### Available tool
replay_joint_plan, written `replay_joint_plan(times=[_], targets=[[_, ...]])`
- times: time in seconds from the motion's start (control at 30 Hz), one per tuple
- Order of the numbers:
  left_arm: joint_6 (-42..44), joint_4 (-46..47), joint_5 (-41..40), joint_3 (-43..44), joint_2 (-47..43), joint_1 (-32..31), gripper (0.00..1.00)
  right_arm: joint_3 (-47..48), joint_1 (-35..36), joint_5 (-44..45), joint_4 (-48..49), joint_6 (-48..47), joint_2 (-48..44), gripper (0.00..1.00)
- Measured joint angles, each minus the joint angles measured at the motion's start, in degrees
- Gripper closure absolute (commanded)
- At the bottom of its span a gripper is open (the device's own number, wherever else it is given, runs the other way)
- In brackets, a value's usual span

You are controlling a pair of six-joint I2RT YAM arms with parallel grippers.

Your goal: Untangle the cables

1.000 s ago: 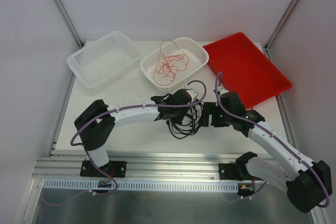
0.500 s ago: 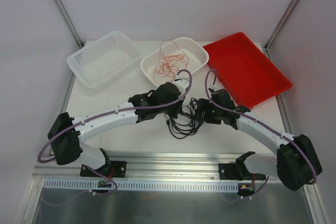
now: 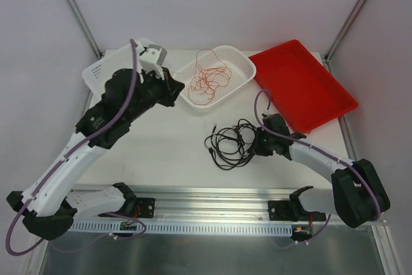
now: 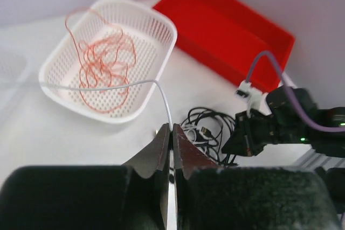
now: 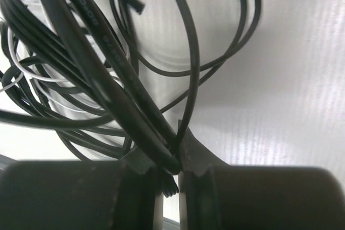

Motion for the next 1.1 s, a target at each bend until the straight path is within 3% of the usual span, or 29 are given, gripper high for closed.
replay_joint_plan(times=[0.23,0.5,0.63,0.73,0.83,0.87,0.97,1.1], targets=[[5.07,-1.92,-2.12,17.09,-4.20,0.24,1.00,-0.72,-2.95,-0.22,-0.72,-0.57,-1.36,0.96],[14.58,-3.76,-13.90,36.26,-0.26,0.24,1.00,-1.57,-3.85,-0.66,-1.09,-0.66,-2.47,0.96],[18.36,-3.87,-18.36,40.74,1.70,0.24,1.00,-1.75,-4.04,-0.85,-1.55,-0.90,-3.10,0.90],[20.55,-3.89,-20.55,41.24,2.82,0.24,1.00,-1.75,-4.07,-1.11,-2.10,-1.29,-3.54,0.79],[22.32,-3.89,-22.16,41.16,4.42,0.24,1.00,-1.75,-4.09,-1.20,-3.58,-2.16,-4.39,0.55],[22.93,-3.87,-22.62,40.87,5.05,0.48,1.00,-1.73,-4.13,-1.25,-4.57,-2.73,-5.07,0.42],[24.09,-3.82,-23.15,39.41,6.84,2.14,1.00,-1.20,-4.15,-1.40,-7.39,-4.42,-7.48,0.24],[24.22,-3.69,-22.47,37.03,9.94,6.03,1.00,1.46,-4.13,-1.49,-11.78,-7.67,-11.58,0.14]])
